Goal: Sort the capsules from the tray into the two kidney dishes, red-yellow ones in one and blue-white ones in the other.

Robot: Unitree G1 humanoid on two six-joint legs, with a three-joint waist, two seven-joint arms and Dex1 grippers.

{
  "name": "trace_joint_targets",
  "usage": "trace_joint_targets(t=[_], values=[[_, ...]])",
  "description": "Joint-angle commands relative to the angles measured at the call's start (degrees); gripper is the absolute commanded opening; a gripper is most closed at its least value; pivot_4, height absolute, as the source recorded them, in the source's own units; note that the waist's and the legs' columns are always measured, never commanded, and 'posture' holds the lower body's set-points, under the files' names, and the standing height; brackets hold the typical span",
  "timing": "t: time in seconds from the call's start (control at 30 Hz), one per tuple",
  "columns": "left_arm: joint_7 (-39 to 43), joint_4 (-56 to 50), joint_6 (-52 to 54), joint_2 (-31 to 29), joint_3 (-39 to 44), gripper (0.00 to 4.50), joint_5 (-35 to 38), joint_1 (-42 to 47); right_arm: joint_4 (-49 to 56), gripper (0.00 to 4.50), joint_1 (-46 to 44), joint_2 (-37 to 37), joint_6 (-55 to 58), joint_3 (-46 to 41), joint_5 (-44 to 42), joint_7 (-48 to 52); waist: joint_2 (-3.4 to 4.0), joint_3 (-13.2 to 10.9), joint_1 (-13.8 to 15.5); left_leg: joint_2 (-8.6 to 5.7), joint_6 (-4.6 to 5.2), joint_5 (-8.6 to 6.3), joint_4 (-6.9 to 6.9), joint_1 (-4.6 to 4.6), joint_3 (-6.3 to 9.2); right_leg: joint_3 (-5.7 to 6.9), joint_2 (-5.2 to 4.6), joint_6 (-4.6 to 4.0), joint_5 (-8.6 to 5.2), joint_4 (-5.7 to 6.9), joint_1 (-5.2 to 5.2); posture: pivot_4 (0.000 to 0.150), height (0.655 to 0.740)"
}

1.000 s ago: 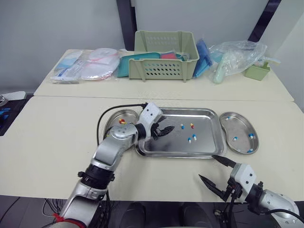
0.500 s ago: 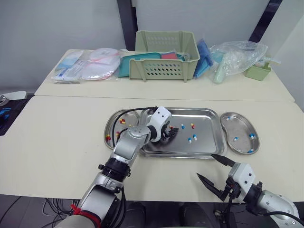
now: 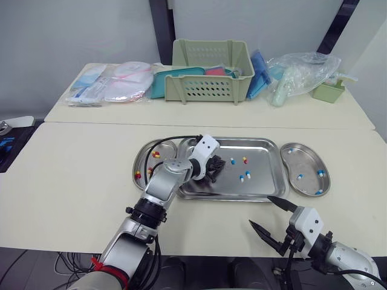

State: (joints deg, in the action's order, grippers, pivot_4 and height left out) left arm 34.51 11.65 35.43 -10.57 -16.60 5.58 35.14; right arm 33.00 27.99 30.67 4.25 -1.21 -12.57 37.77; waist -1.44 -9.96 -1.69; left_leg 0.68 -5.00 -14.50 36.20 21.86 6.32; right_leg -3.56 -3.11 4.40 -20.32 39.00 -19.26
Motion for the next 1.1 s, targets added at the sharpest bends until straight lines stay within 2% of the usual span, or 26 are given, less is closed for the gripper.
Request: trace_joint_targets(t=[0.03, 0.3, 0.43, 0.6, 0.8, 0.9, 1.1], values=[[1.0, -1.4, 1.8, -0.3, -0.7, 0.42, 0.2, -1.5, 2.4, 4.50, 0.0, -0.1, -0.1, -0.9, -1.0, -0.4, 0.00, 0.0, 0.0, 0.00, 0.00, 0.00, 0.00, 0.00, 0.00, 0.00, 0.00, 0.00, 0.00, 0.00, 0.00, 0.150, 0.7400], [1.7, -11.7, 3.2, -3.1, 1.7, 0.42, 1.5, -2.7, 2.3, 4.50, -0.4, 0.1, -0.2, -0.7, -0.8, -0.6, 0.00, 0.0, -0.1, 0.01, 0.00, 0.00, 0.00, 0.01, 0.01, 0.00, 0.00, 0.00, 0.00, 0.00, -0.02, 0.150, 0.7400], [1.2, -20.8, 8.9, -5.9, 5.8, 0.42, 4.5, -2.9, 2.5, 4.50, -0.3, 0.9, -0.6, -0.6, -0.7, 0.4, 0.00, 0.0, 0.0, 0.01, 0.00, 0.00, 0.00, 0.03, 0.02, 0.01, 0.00, 0.00, 0.00, 0.00, -0.02, 0.150, 0.7400], [0.4, -31.1, 18.5, -12.5, 13.5, 0.42, 8.3, -5.3, 3.0, 4.50, -1.8, 3.8, -2.3, 1.3, 0.3, 3.6, 0.01, 0.0, -0.3, 0.02, 0.00, 0.00, -0.02, 0.01, 0.02, 0.00, 0.01, 0.00, 0.00, 0.00, -0.03, 0.150, 0.7400], [-2.2, -37.5, 26.2, -18.5, 22.0, 0.42, 11.2, -10.7, 2.5, 4.50, -10.0, 5.0, 1.2, 4.6, -4.0, 7.9, -0.04, 0.0, -0.1, 0.02, 0.00, 0.00, -0.01, 0.01, 0.05, 0.02, 0.00, 0.00, 0.00, 0.00, -0.01, 0.150, 0.7400], [-3.0, -38.8, 26.8, -20.4, 23.7, 0.42, 11.6, -14.1, 1.3, 4.50, -14.6, 5.5, 3.7, 5.7, -6.2, 10.0, -0.04, 0.0, -0.1, 0.03, 0.00, 0.00, -0.01, 0.01, 0.06, 0.02, 0.00, 0.00, 0.00, -0.01, -0.01, 0.150, 0.7400], [-6.4, -39.3, 25.3, -20.3, 26.4, 0.42, 11.5, -19.4, -0.7, 4.50, -19.9, 6.2, 6.2, 6.1, -7.9, 12.3, -0.08, -0.1, 0.1, 0.03, 0.00, 0.00, -0.01, 0.04, 0.08, 0.05, -0.01, 0.00, 0.00, -0.03, -0.02, 0.150, 0.7400]])
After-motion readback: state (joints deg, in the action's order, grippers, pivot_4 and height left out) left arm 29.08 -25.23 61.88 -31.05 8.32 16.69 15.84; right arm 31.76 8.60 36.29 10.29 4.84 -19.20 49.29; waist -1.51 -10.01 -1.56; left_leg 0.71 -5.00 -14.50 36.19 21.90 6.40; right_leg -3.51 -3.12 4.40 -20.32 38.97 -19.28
